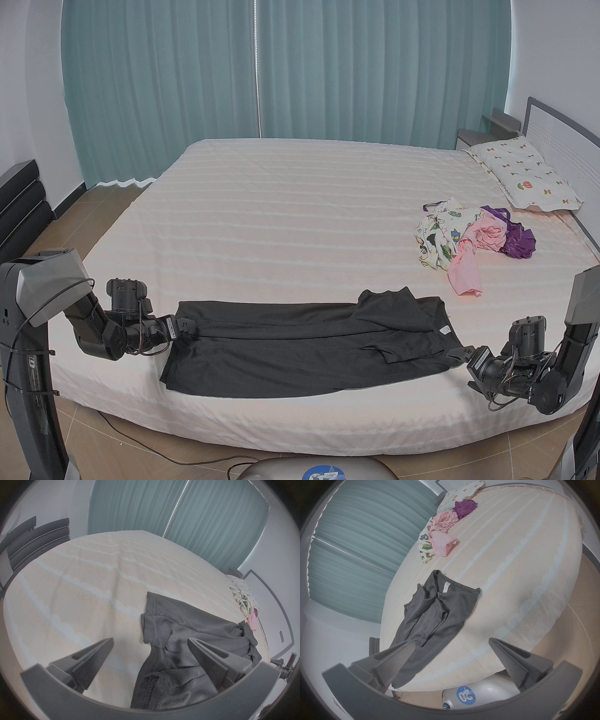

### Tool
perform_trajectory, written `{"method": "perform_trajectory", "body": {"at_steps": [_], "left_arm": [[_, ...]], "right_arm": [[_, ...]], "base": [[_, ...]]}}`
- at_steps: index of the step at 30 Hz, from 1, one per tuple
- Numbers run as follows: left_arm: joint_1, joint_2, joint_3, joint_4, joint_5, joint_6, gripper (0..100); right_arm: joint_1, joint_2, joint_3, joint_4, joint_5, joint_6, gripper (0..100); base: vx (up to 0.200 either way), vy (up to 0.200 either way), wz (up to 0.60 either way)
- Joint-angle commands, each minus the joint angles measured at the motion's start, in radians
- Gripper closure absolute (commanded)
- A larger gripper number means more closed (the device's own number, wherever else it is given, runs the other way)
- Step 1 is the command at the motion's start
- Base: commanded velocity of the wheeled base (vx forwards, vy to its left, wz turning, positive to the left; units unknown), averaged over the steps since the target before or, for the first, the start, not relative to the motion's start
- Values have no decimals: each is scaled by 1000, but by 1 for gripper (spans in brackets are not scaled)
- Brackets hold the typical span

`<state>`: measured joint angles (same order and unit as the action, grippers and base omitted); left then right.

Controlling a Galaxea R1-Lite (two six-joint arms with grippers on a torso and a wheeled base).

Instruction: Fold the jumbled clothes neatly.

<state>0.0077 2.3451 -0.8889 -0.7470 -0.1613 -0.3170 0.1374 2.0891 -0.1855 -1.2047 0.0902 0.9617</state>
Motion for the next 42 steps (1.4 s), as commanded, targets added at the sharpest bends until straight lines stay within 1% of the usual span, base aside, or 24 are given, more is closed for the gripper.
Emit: {"method": "perform_trajectory", "body": {"at_steps": [1, 4, 6, 13, 28, 29, 37, 42], "left_arm": [[-14, -4, 5, -2, -1, -1, 0], [-32, -6, 15, 0, -46, 1, 0], [-37, 2, 13, 2, -58, 3, 0], [-44, 36, -15, 2, -57, 9, 0], [-75, 49, -15, -2, -61, 7, 0], [-75, 49, -15, -2, -61, 7, 100], [-69, 48, -21, -5, -60, 6, 100], [-43, 40, -12, -2, -58, 7, 100]], "right_arm": [[1, 2, 0, 1, 0, 0, 0], [2, 2, 0, 1, 0, 0, 0], [2, 2, 0, -1, 0, 0, 0], [13, 2, 1, -1, 0, 0, 0], [14, 0, 1, 1, 0, 0, 0], [14, 0, 3, -1, 0, 0, 0], [14, 0, 3, 1, 0, 0, 0], [16, 0, 5, -1, 0, 0, 0]], "base": [[0, 0, 0], [0, 0, 0], [0, 0, 0], [0, 0, 0], [0, 0, 0], [0, 0, 0], [0, 0, 0], [0, 0, 0]]}}
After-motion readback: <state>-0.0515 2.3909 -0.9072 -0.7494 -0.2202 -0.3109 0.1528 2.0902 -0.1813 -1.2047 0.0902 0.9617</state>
